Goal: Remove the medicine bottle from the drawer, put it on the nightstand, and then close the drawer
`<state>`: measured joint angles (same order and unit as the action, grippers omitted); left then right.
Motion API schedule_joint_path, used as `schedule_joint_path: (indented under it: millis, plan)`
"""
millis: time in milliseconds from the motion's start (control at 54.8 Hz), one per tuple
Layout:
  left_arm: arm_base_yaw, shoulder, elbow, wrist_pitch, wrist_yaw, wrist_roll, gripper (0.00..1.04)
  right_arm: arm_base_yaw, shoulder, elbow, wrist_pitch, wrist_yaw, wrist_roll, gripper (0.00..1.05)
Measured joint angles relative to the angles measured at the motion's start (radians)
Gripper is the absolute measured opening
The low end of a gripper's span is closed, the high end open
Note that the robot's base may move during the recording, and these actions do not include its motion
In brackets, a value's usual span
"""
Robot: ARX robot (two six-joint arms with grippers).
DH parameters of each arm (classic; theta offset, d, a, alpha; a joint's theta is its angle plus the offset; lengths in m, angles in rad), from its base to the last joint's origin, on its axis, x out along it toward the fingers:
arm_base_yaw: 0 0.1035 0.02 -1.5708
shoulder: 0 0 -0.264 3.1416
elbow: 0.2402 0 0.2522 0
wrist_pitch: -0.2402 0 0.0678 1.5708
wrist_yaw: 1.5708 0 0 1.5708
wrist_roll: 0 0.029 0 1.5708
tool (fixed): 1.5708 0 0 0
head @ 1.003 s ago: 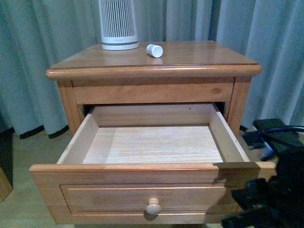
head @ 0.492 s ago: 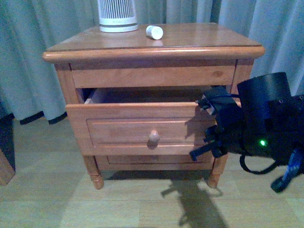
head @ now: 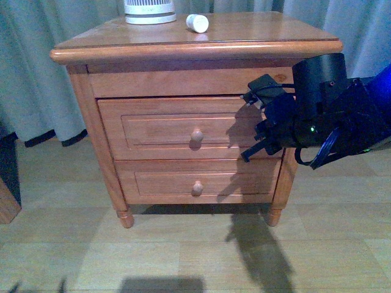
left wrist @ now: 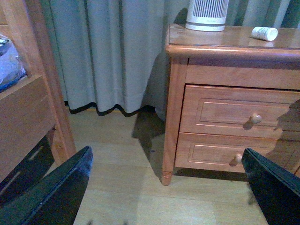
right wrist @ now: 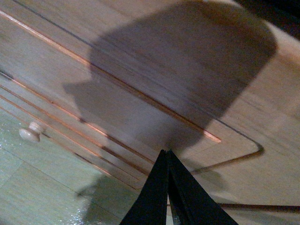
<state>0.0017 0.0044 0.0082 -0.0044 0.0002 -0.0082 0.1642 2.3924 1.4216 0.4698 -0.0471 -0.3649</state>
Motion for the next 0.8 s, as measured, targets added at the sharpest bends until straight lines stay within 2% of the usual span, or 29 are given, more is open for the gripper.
schedule_joint_path:
  millis: [237, 438, 584, 803]
  plan:
    - [0.000, 0.000, 0.000, 0.000, 0.000, 0.000, 0.98, -0.026, 0.003, -0.011, 0.008, -0.044, 0.013, 0.03]
    - [0.000, 0.000, 0.000, 0.000, 0.000, 0.000, 0.98, -0.046, -0.172, -0.246, 0.122, -0.124, 0.217, 0.03]
    - [0.000, 0.000, 0.000, 0.000, 0.000, 0.000, 0.98, -0.015, -0.440, -0.475, 0.157, -0.204, 0.421, 0.03]
    - [0.000, 0.000, 0.000, 0.000, 0.000, 0.000, 0.98, -0.054, -0.904, -0.695, 0.083, -0.211, 0.551, 0.03]
